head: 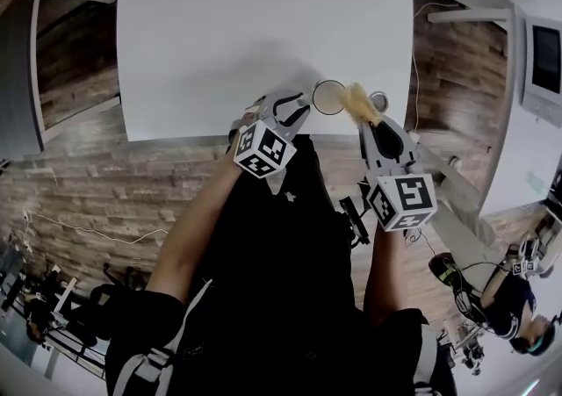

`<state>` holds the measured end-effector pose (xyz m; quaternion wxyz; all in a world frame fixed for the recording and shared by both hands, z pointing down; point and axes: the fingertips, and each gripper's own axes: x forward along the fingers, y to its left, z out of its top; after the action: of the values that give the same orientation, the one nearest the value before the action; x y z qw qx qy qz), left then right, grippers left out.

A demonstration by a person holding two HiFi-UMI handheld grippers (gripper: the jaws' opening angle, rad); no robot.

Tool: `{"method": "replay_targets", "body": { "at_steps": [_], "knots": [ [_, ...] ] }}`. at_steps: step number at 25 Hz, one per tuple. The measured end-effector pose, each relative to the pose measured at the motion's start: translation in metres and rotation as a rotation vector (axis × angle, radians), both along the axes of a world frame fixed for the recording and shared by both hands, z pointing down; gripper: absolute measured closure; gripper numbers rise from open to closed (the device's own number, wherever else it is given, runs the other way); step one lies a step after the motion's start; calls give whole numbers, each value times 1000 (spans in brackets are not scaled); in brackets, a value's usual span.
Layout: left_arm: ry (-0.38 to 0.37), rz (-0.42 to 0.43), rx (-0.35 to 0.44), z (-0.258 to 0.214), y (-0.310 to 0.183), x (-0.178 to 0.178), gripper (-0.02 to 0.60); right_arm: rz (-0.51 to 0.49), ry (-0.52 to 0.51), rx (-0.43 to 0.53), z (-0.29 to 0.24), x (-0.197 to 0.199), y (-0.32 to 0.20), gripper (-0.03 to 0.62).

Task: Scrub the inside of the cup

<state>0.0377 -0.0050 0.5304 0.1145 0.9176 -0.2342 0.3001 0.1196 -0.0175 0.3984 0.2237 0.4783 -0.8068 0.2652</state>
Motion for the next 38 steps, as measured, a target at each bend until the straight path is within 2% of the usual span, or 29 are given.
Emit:
{"method": "replay_targets", "body": {
  "at_steps": [4, 8, 12, 13, 16, 20, 29, 38],
  "knots": [
    [19, -14, 5, -12, 0, -4, 463, 51, -73, 65, -17, 7, 5, 557],
    [45, -41, 23, -32, 1, -10, 463, 83, -107, 144, -36, 8, 8, 557],
    [99, -91, 63, -65, 1, -17, 466, 94, -129, 183, -46, 8, 11, 557],
    [114, -103, 79, -75, 1, -18, 475, 94, -132, 188, -48, 8, 13, 557],
    [159, -149, 139, -106, 2, -22, 577, 101, -142, 209, -53, 8, 18, 557],
    [211, -203, 183, -142, 3, -25, 577, 112, -138, 239, -63, 9, 22, 557],
    [295, -298, 211, -193, 1, -36, 578, 145, -148, 275, -78, 7, 27, 557],
    [379, -326, 342, -226, -4, -32, 578, 162, -150, 332, -87, 4, 29, 557]
  ]
}}
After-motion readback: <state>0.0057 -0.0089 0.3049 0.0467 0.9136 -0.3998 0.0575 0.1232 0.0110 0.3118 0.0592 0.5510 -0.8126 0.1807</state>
